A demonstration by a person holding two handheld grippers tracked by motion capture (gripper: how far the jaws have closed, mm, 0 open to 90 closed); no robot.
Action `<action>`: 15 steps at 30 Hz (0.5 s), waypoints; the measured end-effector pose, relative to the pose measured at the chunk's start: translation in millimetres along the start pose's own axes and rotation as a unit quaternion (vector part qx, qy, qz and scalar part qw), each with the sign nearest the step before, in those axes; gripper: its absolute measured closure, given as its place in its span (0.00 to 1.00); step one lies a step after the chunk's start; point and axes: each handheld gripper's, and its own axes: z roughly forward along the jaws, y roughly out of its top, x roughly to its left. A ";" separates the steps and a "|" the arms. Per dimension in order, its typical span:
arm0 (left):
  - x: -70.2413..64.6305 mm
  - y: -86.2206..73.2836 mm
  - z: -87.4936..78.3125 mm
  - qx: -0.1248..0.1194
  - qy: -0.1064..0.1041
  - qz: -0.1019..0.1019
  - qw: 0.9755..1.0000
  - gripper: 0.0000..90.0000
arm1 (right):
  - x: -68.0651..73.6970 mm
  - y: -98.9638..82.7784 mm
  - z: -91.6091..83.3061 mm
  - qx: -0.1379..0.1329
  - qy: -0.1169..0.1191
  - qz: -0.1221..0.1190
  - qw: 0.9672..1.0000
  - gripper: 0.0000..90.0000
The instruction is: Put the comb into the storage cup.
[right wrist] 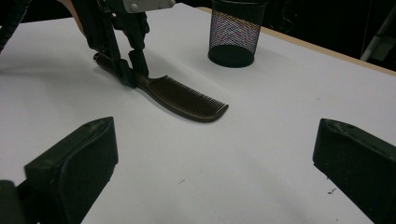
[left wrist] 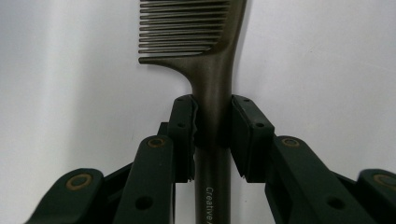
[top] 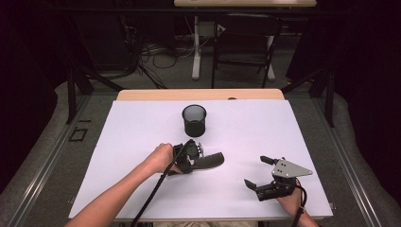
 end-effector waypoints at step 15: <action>-1.9 -4.2 -8.1 -0.029 0.008 0.001 1.000 0.81 | -0.3 -0.4 0.8 0.001 -0.002 0.000 1.000 0.00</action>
